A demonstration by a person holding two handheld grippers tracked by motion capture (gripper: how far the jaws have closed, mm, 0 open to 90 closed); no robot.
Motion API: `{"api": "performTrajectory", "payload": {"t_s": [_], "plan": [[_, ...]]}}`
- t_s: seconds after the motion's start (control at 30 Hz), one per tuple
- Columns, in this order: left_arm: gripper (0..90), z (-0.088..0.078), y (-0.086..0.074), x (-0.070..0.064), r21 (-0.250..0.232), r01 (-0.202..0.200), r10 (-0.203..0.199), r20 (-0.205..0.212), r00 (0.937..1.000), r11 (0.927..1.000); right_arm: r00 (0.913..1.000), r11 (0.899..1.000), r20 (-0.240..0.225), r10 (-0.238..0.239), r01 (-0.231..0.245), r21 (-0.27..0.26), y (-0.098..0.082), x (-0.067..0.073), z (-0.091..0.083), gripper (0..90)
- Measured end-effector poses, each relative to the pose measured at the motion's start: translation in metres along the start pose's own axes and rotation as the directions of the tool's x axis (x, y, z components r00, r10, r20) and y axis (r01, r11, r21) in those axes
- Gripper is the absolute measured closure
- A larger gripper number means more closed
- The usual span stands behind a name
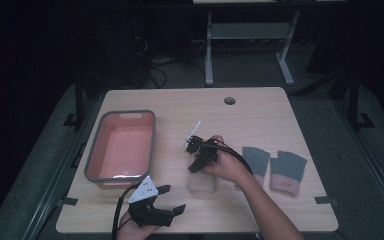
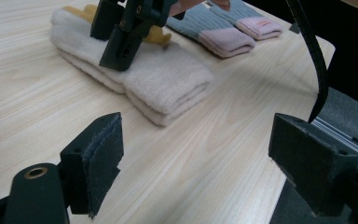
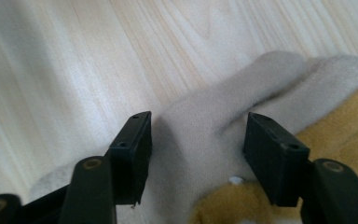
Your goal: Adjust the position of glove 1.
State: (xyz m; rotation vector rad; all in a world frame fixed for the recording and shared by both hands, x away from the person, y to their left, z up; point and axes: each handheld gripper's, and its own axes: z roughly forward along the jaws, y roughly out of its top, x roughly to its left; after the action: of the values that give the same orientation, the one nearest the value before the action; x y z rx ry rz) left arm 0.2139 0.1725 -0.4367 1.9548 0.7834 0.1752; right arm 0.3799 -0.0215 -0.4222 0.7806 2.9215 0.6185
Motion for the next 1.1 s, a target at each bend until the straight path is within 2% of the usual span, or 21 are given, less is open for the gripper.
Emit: {"api": "performTrajectory", "payload": {"t_s": [0.13,0.17,0.27,0.33,0.47,0.53,0.6,0.63,0.67,0.7,0.73,0.77,0.83,0.87,0.9,0.93,0.97,1.0,1.03,1.07,1.1], "plan": [[17.9,0.006,0.003,0.000,0.002,0.022,-0.022,0.008,0.9997,0.9997,0.9997,0.999,-0.013,0.020,-0.021,-0.043,-0.004,0.000,-0.010,38.4],[17.9,0.009,0.006,0.002,0.005,0.042,-0.042,0.010,0.9991,0.9991,0.9986,0.996,-0.027,0.046,-0.048,-0.076,-0.009,-0.001,-0.018,37.6],[17.9,0.012,0.009,0.003,0.011,0.053,-0.053,0.005,0.9986,0.9986,0.9973,0.992,-0.025,0.069,-0.071,-0.104,-0.016,-0.002,-0.026,37.3],[18.3,0.017,0.015,0.003,0.015,0.066,-0.066,-0.003,0.9978,0.9977,0.9908,0.979,-0.047,0.127,-0.133,-0.154,-0.027,-0.005,-0.040,37.1],[20.1,0.024,0.024,0.004,0.040,0.059,-0.057,-0.042,0.9975,0.9975,0.9834,0.966,-0.055,0.173,-0.180,-0.184,-0.039,-0.006,-0.049,36.7],[20.5,0.034,0.034,0.007,0.066,0.101,-0.098,-0.056,0.9936,0.9926,0.9762,0.955,-0.049,0.211,-0.217,-0.200,-0.050,-0.006,-0.054,36.5],[20.9,0.037,0.036,0.008,0.072,0.109,-0.105,-0.059,0.9927,0.9914,0.9728,0.951,-0.051,0.226,-0.232,-0.204,-0.053,-0.007,-0.054,36.4],[22.3,0.043,0.041,0.010,0.087,0.131,-0.126,-0.066,0.9899,0.9875,0.9658,0.943,-0.055,0.253,-0.259,-0.210,-0.060,-0.007,-0.055,36.3],[22.3,0.043,0.041,0.010,0.087,0.131,-0.126,-0.066,0.9899,0.9875,0.9658,0.943,-0.055,0.253,-0.259,-0.210,-0.060,-0.007,-0.055,36.3],[22.3,0.050,0.045,0.014,0.105,0.167,-0.161,-0.068,0.9846,0.9803,0.9596,0.936,-0.070,0.273,-0.281,-0.213,-0.066,-0.008,-0.053,36.2],[22.6,0.050,0.045,0.014,0.105,0.167,-0.161,-0.068,0.9846,0.9803,0.9596,0.936,-0.070,0.273,-0.281,-0.213,-0.066,-0.008,-0.053,36.2],[22.8,0.053,0.046,0.017,0.112,0.187,-0.180,-0.069,0.9812,0.9758,0.9507,0.926,-0.078,0.300,-0.310,-0.217,-0.072,-0.008,-0.051,35.5],[23.0,0.058,0.047,0.023,0.114,0.241,-0.234,-0.073,0.9696,0.9639,0.9469,0.922,-0.079,0.312,-0.322,-0.217,-0.075,-0.008,-0.049,35.4],[23.3,0.060,0.047,0.026,0.117,0.255,-0.248,-0.075,0.9659,0.9598,0.9402,0.914,-0.085,0.330,-0.341,-0.222,-0.078,-0.008,-0.048,35.5],[23.8,0.063,0.047,0.028,0.118,0.274,-0.267,-0.076,0.9608,0.9544,0.9280,0.901,-0.093,0.361,-0.373,-0.220,-0.084,-0.008,-0.045,35.5],[23.8,0.065,0.048,0.030,0.122,0.286,-0.278,-0.080,0.9574,0.9505,0.9280,0.901,-0.093,0.361,-0.373,-0.220,-0.084,-0.008,-0.045,35.5],[23.9,0.067,0.048,0.031,0.123,0.294,-0.285,-0.088,0.9545,0.9478,0.9116,0.884,-0.116,0.395,-0.411,-0.224,-0.090,-0.009,-0.042,35.4],[23.9,0.070,0.048,0.033,0.128,0.303,-0.292,-0.098,0.9515,0.9444,0.9116,0.884,-0.116,0.395,-0.411,-0.224,-0.090,-0.009,-0.042,35.4],[25.8,0.072,0.048,0.034,0.129,0.315,-0.303,-0.102,0.9476,0.9405,0.8976,0.869,-0.128,0.422,-0.441,-0.226,-0.095,-0.009,-0.039,35.6],[25.8,0.073,0.047,0.037,0.136,0.324,-0.313,-0.099,0.9447,0.9362,0.8976,0.869,-0.128,0.422,-0.441,-0.226,-0.095,-0.009,-0.039,35.6],[26.6,0.075,0.047,0.038,0.139,0.341,-0.330,-0.098,0.9390,0.9299,0.8921,0.863,-0.137,0.431,-0.451,-0.228,-0.097,-0.010,-0.037,35.6]]}}
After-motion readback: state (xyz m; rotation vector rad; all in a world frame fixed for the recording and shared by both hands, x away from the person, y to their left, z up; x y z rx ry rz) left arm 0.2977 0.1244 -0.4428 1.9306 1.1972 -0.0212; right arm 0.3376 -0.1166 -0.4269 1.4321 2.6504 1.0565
